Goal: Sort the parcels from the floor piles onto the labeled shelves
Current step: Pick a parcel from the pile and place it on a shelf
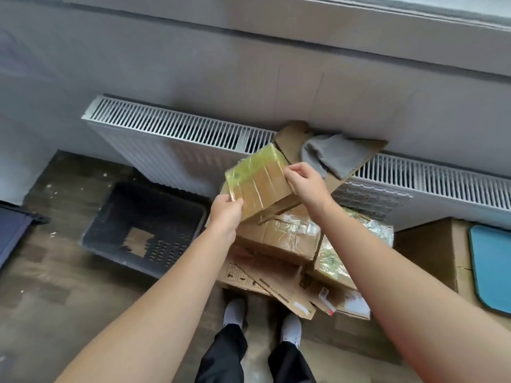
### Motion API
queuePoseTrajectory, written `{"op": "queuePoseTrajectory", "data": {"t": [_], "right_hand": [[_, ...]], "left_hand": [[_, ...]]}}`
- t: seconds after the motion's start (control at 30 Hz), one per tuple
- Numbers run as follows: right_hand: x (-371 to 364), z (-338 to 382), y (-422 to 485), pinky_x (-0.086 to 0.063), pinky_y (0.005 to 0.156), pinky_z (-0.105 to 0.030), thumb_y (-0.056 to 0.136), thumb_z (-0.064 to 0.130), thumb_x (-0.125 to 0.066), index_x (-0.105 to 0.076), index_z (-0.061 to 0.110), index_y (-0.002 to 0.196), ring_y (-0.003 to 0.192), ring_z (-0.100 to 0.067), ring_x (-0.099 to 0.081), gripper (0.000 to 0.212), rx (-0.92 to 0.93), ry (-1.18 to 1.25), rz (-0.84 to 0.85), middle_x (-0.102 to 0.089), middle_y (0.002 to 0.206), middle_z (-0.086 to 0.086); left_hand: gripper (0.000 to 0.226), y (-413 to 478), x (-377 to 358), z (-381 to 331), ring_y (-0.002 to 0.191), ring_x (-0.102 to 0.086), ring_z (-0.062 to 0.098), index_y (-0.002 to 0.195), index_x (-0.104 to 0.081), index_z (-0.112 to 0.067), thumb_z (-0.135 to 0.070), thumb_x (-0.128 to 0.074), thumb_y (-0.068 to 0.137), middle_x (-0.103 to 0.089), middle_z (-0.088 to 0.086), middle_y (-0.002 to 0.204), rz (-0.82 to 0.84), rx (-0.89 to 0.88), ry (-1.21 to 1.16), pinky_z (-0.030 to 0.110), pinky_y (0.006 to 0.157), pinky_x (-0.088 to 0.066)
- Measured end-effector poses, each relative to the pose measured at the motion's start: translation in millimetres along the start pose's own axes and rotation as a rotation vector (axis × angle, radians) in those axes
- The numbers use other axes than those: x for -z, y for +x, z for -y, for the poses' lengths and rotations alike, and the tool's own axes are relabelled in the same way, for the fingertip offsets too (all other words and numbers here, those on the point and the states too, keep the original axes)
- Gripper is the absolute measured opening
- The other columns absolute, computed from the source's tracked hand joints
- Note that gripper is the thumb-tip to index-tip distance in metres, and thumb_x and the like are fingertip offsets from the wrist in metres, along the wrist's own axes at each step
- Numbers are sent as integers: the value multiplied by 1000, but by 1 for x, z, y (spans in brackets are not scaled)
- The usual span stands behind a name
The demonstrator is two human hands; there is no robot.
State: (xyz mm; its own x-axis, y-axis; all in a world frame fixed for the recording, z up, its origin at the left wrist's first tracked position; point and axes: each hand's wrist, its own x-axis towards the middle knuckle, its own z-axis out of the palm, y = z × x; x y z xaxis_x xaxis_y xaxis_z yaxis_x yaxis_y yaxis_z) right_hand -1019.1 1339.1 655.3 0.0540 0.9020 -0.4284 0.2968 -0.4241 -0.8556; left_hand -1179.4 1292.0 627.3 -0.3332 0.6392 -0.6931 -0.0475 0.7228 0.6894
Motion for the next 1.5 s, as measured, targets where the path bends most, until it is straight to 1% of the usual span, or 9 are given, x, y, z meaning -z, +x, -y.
{"op": "queuePoseTrajectory", "data": {"t": [0.17,0.23,0.37,0.53,0.7,0.83,0.93,1.07,1.5], "right_hand": [[24,34,-3,-56,79,-30,86,44,-71,-42,12,140,103,-14,-64,69,-82,94,236,-54,127,6],[28,43,-5,-58,70,-30,84,44,-73,-56,5,130,90,-16,-70,62,-49,51,276,-69,110,0],[27,61,-12,-56,66,-27,86,41,-72,-65,13,118,88,-13,-69,43,72,13,206,-71,105,0],[27,74,-20,-49,82,-26,100,39,-48,-72,15,115,97,-10,-64,37,261,-174,185,-72,109,2],[30,80,-22,-47,66,-13,95,24,-53,-70,22,119,83,-10,-61,29,278,-230,169,-68,107,-3],[38,70,-14,-41,105,-39,82,56,-66,-46,27,141,128,-26,-47,69,167,-425,95,-48,140,-8],[45,67,-17,-46,103,-43,81,64,-63,-35,16,149,124,-25,-54,88,-1,-283,179,-50,142,-4],[49,60,-17,-59,79,-54,87,50,-66,-59,13,119,94,-26,-71,49,-26,-61,200,-71,108,-5],[52,67,-20,-51,74,-34,87,42,-69,-54,17,118,91,-15,-61,43,174,-277,-5,-64,106,4]], "left_hand": [[36,-23,-3,-29,113,-59,25,133,-48,-24,-9,-47,101,-60,3,118,-44,-110,-19,40,96,-50],[50,-32,-5,-40,114,-57,21,143,-38,-33,-10,-48,100,-56,1,128,-23,-169,15,38,95,-52],[36,-53,-8,-66,97,-61,13,123,-64,-23,-41,-43,101,-67,1,118,32,-149,1,27,73,-50],[68,-58,0,-76,100,-69,25,111,-69,-22,-79,-44,83,-75,5,103,228,-88,-175,44,91,-55],[61,-57,1,-65,103,-70,26,119,-65,-19,-69,-51,87,-75,6,106,227,-101,-358,44,91,-56],[54,-57,4,-57,107,-69,27,123,-64,-23,-63,-42,95,-74,6,112,278,-121,-501,44,93,-54],[51,-58,2,-59,107,-69,26,121,-65,-22,-59,-39,98,-73,6,114,311,-143,-535,45,94,-53],[44,-55,-4,-62,110,-67,27,133,-52,-22,-49,-49,99,-69,6,122,209,-209,-474,49,89,-55],[40,-70,-3,-73,102,-69,12,130,-56,-28,-47,-56,95,-71,-6,115,173,-359,-222,28,77,-53]]}}
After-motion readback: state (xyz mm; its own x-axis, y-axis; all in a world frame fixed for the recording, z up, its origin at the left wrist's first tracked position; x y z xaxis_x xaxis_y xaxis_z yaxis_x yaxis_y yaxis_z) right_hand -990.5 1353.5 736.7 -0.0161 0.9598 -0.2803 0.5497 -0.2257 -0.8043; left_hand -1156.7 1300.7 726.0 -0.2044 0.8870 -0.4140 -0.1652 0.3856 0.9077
